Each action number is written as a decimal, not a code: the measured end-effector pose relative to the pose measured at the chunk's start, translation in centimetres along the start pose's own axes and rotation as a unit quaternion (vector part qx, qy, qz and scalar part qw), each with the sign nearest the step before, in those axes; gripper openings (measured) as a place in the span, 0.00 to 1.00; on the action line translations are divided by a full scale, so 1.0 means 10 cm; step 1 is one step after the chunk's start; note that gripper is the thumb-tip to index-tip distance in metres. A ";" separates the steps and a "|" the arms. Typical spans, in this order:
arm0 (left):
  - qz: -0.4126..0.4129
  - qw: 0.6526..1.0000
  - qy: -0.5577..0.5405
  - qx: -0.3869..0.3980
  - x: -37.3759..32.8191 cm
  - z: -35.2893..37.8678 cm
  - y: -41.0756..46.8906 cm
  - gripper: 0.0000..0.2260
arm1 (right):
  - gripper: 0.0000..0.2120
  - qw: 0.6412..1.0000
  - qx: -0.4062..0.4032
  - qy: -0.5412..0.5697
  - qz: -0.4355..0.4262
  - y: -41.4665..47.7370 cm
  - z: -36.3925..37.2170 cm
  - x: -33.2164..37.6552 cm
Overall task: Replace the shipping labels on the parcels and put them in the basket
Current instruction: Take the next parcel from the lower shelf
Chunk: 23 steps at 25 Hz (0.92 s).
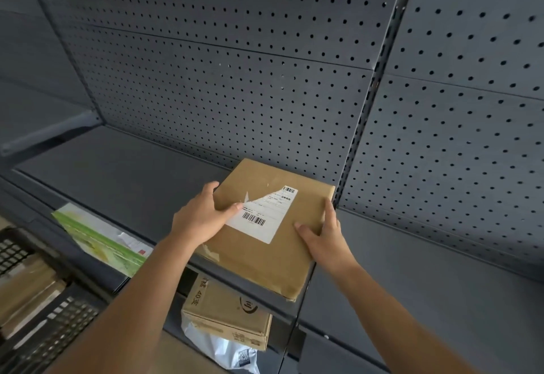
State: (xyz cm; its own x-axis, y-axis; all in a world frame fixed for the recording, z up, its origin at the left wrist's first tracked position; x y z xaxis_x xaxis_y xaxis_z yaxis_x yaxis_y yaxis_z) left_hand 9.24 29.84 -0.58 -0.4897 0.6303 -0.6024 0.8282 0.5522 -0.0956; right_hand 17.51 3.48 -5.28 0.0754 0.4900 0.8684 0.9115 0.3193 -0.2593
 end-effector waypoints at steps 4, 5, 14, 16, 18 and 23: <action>0.017 1.000 0.008 -0.003 -0.13 0.03 -0.06 0.37 | 0.42 1.000 -0.011 0.019 0.010 -0.04 -0.07 -0.01; 0.027 1.000 0.009 -0.007 -0.20 0.02 -0.09 0.37 | 0.42 1.000 -0.018 0.020 0.010 -0.06 -0.13 0.00; 0.116 0.992 -0.041 0.009 -1.10 0.31 -0.55 0.40 | 0.39 0.990 -0.138 0.008 -0.019 -0.59 -1.24 0.02; 0.126 0.990 -0.053 0.019 -1.31 0.43 -0.70 0.41 | 0.39 0.987 -0.158 -0.003 -0.024 -0.77 -1.53 -0.03; 0.136 0.988 -0.063 0.037 -1.52 0.60 -0.87 0.43 | 0.38 0.984 -0.177 -0.016 -0.021 -0.94 -1.83 -0.13; 0.171 0.981 -0.049 0.072 -2.04 1.09 -1.29 0.45 | 0.38 0.978 -0.209 -0.019 -0.004 -1.34 -2.50 -0.47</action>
State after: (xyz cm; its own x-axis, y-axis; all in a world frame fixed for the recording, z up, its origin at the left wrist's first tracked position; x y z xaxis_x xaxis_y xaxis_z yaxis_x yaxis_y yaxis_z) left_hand 11.56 3.92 4.35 -0.1539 0.7054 -0.6919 0.9729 0.2305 0.0185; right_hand 15.04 -23.34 4.64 0.0605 0.5220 0.8508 0.9982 -0.0322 -0.0511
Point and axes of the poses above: each hand's wrist, its own y-axis towards the middle knuckle, its own z-axis out of the palm, x = y × z, the point moved 8 cm from there along y, towards the middle knuckle, and after that the axes turned 7 degrees about -y, right-handed, at the moved point
